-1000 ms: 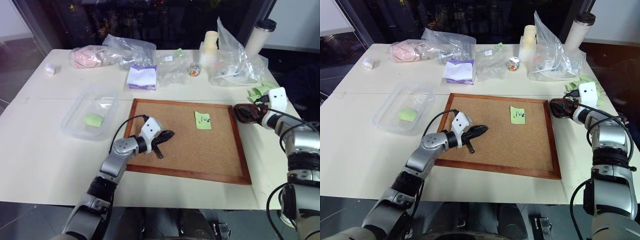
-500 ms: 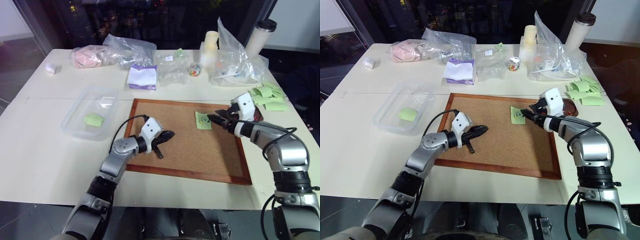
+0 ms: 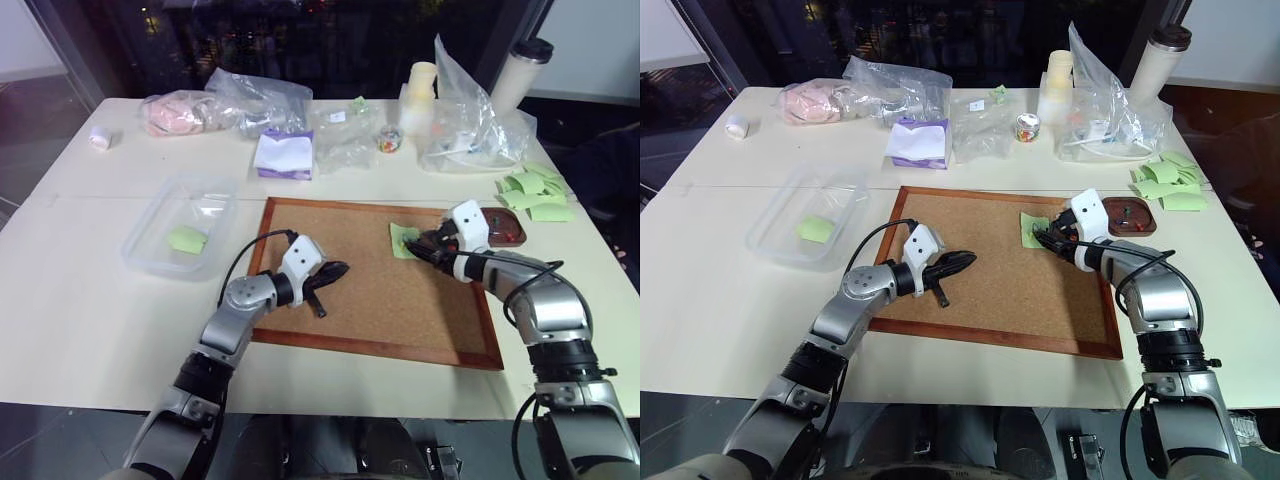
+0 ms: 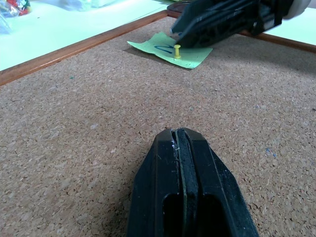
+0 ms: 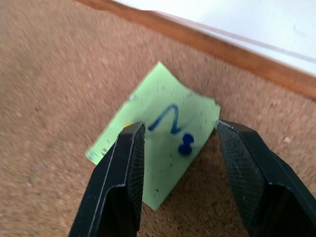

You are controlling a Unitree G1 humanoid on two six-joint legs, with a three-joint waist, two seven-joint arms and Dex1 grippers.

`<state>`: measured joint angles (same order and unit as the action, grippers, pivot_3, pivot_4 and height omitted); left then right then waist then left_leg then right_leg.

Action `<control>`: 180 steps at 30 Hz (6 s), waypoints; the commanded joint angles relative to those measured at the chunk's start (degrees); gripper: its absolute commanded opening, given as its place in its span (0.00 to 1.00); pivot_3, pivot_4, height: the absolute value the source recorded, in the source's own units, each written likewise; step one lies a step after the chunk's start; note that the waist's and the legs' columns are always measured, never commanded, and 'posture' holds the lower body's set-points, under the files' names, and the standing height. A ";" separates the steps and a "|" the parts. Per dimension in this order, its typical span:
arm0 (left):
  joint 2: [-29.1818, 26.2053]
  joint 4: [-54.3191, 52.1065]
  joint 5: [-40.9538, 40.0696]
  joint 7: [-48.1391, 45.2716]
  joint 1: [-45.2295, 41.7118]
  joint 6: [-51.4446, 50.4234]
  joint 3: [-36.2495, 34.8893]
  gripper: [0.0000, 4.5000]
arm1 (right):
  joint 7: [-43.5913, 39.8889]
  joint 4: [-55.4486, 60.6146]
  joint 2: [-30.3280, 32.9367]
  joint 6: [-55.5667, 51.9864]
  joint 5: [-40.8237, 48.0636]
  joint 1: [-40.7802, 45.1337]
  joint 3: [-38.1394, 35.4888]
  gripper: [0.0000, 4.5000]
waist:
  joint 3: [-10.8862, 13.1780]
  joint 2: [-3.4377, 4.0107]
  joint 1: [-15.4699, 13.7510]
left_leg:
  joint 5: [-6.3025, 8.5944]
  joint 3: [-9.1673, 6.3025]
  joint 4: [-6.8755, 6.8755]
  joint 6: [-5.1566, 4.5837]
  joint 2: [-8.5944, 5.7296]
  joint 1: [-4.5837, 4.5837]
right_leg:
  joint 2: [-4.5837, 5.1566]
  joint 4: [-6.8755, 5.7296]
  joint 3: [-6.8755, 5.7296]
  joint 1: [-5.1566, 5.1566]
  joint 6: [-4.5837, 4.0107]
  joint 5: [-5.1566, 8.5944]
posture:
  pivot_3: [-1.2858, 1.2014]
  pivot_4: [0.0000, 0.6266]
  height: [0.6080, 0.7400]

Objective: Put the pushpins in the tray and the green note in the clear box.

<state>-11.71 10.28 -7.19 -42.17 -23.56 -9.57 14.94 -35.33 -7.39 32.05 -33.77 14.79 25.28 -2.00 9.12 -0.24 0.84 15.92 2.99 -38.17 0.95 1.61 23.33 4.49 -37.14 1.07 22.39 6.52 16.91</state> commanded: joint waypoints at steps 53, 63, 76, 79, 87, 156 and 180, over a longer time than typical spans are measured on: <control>0.05 2.61 1.59 0.38 2.60 -0.64 0.67 0.00 | 5.83 -33.29 7.42 15.68 -3.84 13.99 -13.01 0.65 | -0.04 0.06 0.03 | 0.00 0.05 0.03 0.00 0.01 -0.03 | 0.01 0.04 0.02 -0.04 0.00 0.00 | 0.52 0.24 1.00; 0.56 3.01 1.63 0.45 2.11 -0.49 0.90 0.00 | 4.14 -29.75 7.65 12.92 -1.82 13.55 -13.80 0.65 | -0.04 0.07 0.01 | 0.00 0.04 0.03 0.00 0.01 -0.03 | 0.01 0.04 0.02 -0.05 0.00 0.00 | 0.52 0.24 1.00; 0.42 2.78 1.34 0.22 1.43 -0.73 0.56 0.00 | -2.43 13.19 1.29 -4.69 8.68 2.28 -5.35 0.65 | -0.06 0.09 -0.12 | 0.01 -0.03 0.03 -0.01 0.04 -0.03 | 0.01 0.04 0.00 -0.05 0.00 0.00 | 0.52 0.24 1.00; 0.39 2.34 1.25 0.21 1.31 -0.93 0.49 0.00 | -1.92 15.52 -0.37 -4.81 7.51 0.73 -2.09 0.65 | -0.05 0.07 -0.16 | 0.01 -0.02 0.02 -0.02 0.03 0.00 | 0.03 0.06 -0.01 -0.04 0.00 0.00 | 0.52 0.24 1.00; -0.15 1.64 1.34 0.22 1.87 -0.81 0.33 0.00 | -2.21 11.09 0.00 0.33 2.40 -2.32 1.93 0.65 | -0.05 0.07 -0.15 | 0.01 -0.03 0.03 -0.02 -0.01 0.01 | 0.02 0.06 -0.03 -0.03 0.00 0.00 | 0.52 0.24 1.00; 18.98 1.09 -36.65 17.19 -14.60 -46.67 -24.14 0.41 | 0.28 44.11 7.78 -12.96 7.75 -8.94 0.36 0.00 | 0.23 -0.42 -0.22 | 0.01 -0.20 0.01 -0.02 -0.09 0.22 | 0.03 0.10 -0.11 0.13 0.02 0.02 | 0.52 0.24 1.00; 9.25 -2.43 -21.46 7.27 -7.84 -28.83 -9.86 0.01 | 0.31 33.49 11.64 -12.73 10.88 -3.14 -12.23 0.00 | 0.23 -0.42 -0.36 | 0.01 -0.17 0.01 -0.02 -0.12 0.22 | 0.08 0.12 -0.10 0.11 0.01 0.03 | 0.52 0.24 1.00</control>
<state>-1.81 11.99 -29.99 -32.60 -31.78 -40.56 2.76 -35.35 28.02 43.29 -47.86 25.61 21.27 -10.89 9.36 -0.66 0.48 15.94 2.82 -38.14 0.93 1.51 23.55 4.57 -36.99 0.97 22.50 6.53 16.94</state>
